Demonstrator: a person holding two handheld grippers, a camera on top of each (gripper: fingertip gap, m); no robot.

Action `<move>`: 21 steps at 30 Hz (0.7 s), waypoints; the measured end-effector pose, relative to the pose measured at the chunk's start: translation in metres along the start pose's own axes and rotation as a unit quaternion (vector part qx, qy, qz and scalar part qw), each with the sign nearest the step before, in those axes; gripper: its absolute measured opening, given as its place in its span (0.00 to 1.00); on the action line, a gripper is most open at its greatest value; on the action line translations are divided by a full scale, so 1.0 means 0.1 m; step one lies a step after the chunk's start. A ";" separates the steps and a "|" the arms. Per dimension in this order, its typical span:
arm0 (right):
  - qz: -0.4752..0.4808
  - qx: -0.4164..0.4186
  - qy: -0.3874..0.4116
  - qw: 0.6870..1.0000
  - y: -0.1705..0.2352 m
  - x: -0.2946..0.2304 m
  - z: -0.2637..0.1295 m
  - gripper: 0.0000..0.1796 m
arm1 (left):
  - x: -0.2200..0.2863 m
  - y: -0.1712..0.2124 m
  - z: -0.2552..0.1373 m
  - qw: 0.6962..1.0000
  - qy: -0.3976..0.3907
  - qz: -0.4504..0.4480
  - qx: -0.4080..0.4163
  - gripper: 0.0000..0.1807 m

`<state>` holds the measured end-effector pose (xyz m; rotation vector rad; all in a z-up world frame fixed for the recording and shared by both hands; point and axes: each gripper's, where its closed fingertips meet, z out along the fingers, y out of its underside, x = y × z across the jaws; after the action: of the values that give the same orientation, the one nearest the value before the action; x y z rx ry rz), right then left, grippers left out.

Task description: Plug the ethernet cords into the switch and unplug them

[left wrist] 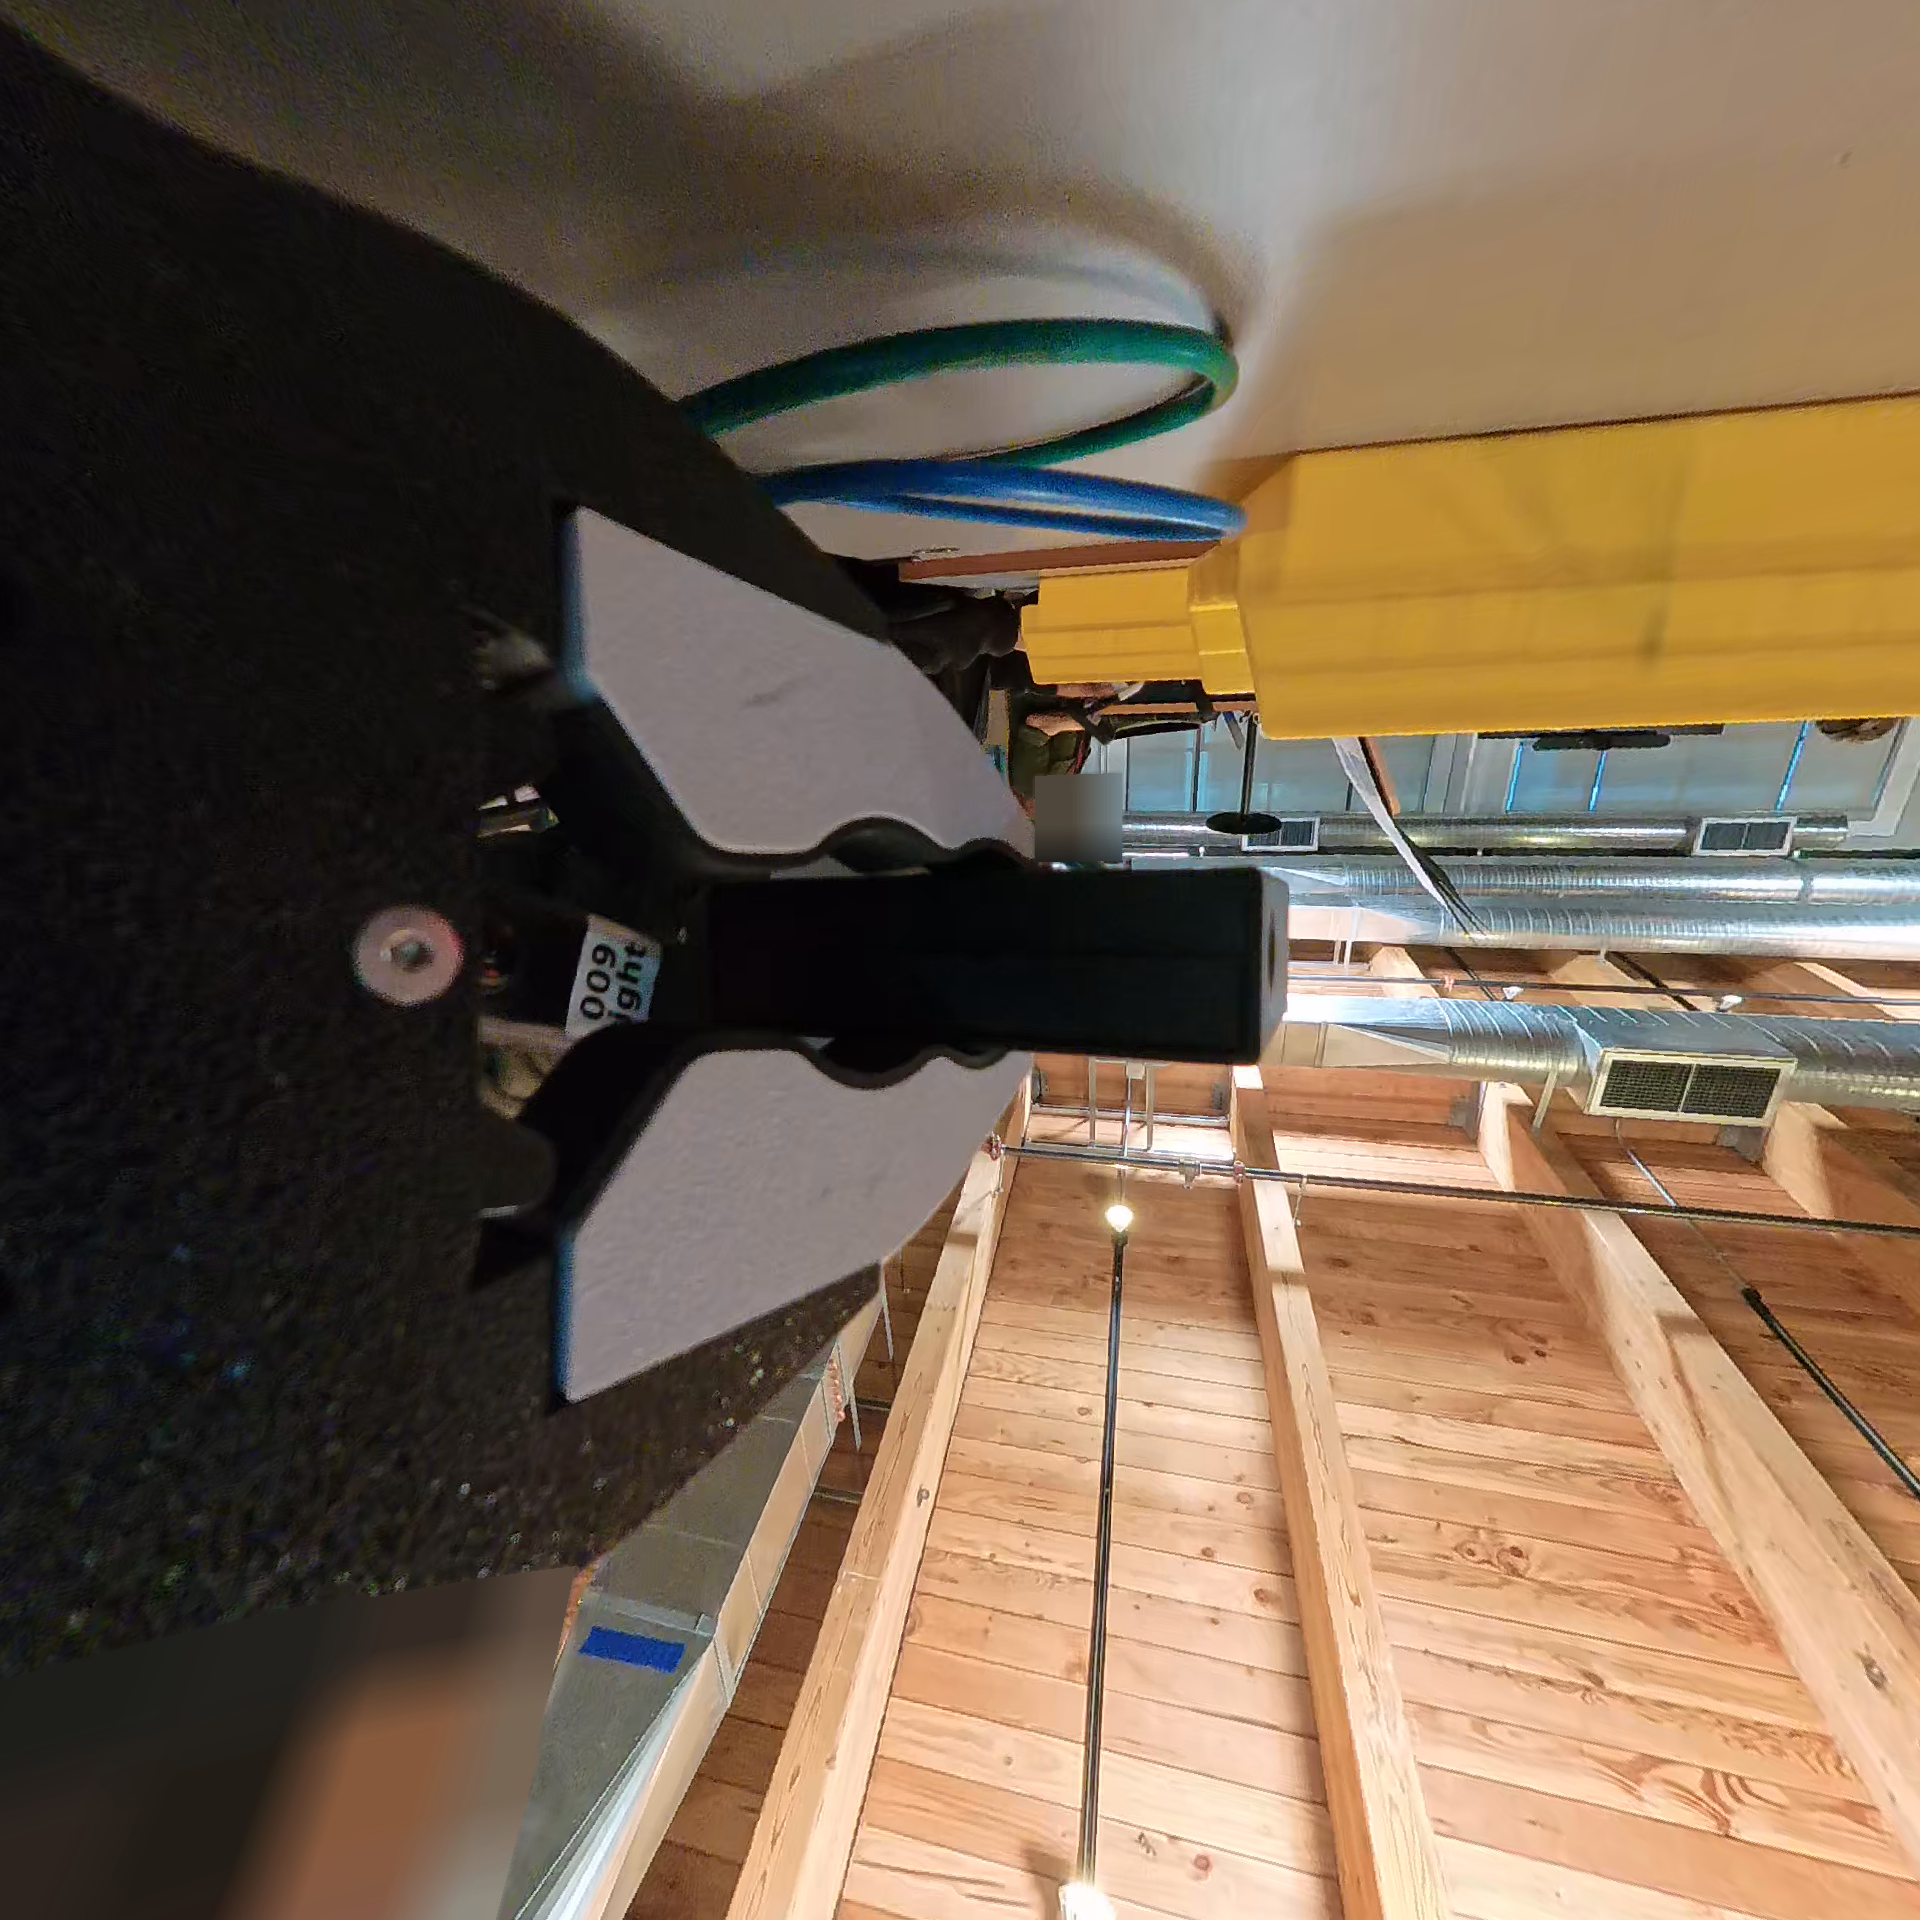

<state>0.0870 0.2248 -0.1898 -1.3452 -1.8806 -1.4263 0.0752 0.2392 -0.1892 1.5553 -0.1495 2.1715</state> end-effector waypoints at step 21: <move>0.127 -0.049 0.043 0.990 -0.01 0.04 -0.05 0.08 | 0.05 0.02 0.02 1.000 0.007 0.002 0.004 0.15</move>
<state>0.0831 0.2227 -0.1851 -1.4834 -1.5389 -1.4357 0.0751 0.2385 -0.1835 1.5449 -0.1402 2.1867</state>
